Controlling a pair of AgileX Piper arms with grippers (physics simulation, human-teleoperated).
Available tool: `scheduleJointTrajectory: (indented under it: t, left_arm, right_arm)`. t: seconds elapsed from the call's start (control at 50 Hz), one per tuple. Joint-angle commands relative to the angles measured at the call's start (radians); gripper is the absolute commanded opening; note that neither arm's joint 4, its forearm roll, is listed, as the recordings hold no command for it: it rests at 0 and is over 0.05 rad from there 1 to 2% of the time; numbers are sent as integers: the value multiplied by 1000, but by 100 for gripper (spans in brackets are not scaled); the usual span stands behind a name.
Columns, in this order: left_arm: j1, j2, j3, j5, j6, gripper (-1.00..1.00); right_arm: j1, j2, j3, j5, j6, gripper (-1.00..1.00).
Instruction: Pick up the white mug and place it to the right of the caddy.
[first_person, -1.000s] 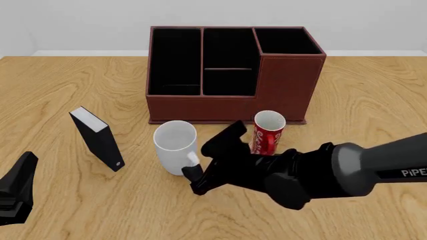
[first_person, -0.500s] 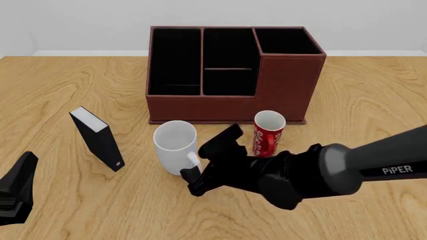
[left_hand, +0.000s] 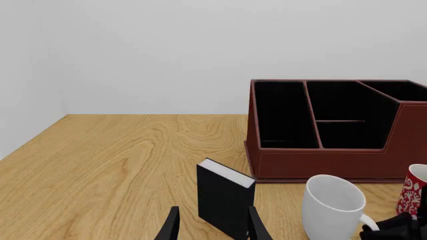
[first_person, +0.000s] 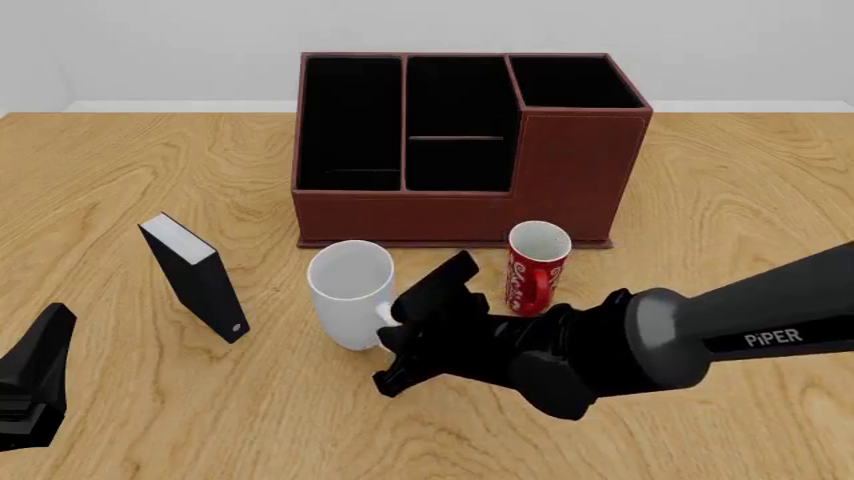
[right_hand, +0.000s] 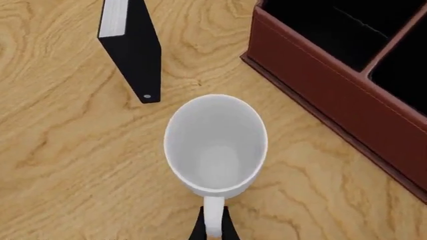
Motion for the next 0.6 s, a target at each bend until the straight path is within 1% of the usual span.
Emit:
scheduleJointTrajectory:
  t: [0.02, 0.12, 0.2, 0.34, 0.38, 0.6]
  left_arm:
    - [0, 0, 0, 0, 0, 100]
    - [0, 0, 0, 0, 0, 100]
    - [0, 0, 0, 0, 0, 100]
    - [0, 0, 0, 0, 0, 100]
    - [0, 0, 0, 0, 0, 100]
    - [0, 0, 0, 0, 0, 100]
  right_arm:
    - [4, 6, -3, -3, 0, -100]
    - [-2, -1, 2, -6, -11, -100]
    - [-11, -22, 8, -4, -34, -100]
    - [-24, -49, 18, -1, -51, -100]
    - [-28, -61, 23, -1, -66, -100]
    - [-40, -127, 38, 21, -93, -100]
